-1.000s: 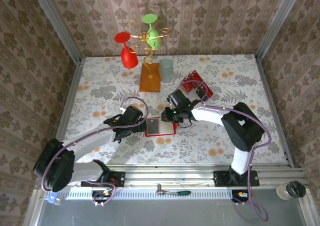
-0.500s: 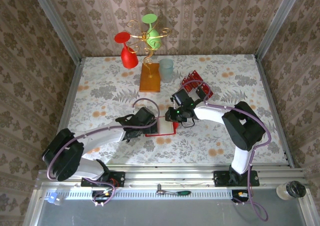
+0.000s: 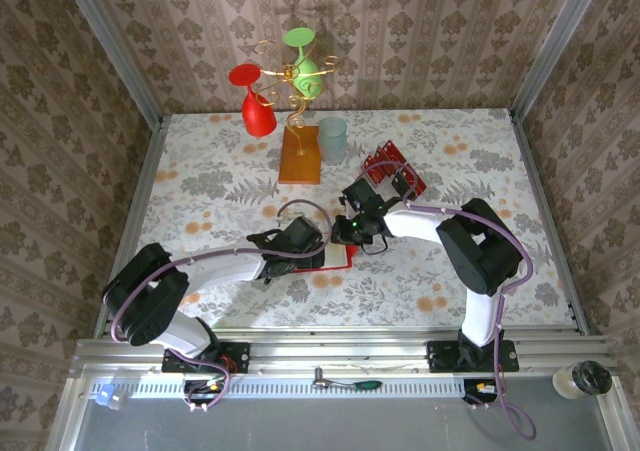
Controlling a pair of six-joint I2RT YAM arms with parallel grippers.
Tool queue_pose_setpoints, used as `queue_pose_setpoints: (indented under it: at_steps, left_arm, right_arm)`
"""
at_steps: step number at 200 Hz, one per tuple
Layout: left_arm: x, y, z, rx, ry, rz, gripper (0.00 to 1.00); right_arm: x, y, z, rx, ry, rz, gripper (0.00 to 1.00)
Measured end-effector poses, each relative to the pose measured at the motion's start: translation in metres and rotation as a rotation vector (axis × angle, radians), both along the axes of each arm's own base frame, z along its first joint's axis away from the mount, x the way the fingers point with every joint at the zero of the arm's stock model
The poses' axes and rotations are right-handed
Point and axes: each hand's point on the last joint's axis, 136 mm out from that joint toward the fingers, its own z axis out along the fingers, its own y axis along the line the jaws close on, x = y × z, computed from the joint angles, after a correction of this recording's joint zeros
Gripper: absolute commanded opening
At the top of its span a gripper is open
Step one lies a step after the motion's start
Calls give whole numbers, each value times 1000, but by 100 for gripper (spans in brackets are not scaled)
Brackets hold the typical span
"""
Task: Put the credit cards into the card holder
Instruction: Flip over the card slot on the card holder.
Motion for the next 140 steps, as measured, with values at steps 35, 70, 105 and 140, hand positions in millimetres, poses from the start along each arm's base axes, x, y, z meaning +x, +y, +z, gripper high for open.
queue_pose_setpoints:
  at_steps: [35, 70, 105, 140]
  left_arm:
    - [1, -5, 2, -17, -13, -6, 100]
    - [2, -10, 5, -33, -24, -14, 100]
    - [3, -18, 8, -58, -40, -25, 100]
    - [2, -23, 10, -72, -50, -37, 100]
  right_arm:
    - [0, 6, 0, 18, 4, 8, 16]
    - [-1, 11, 0, 27, -1, 15, 16]
    - [-2, 11, 0, 30, 1, 14, 16]
    - [-1, 12, 0, 33, 3, 11, 16]
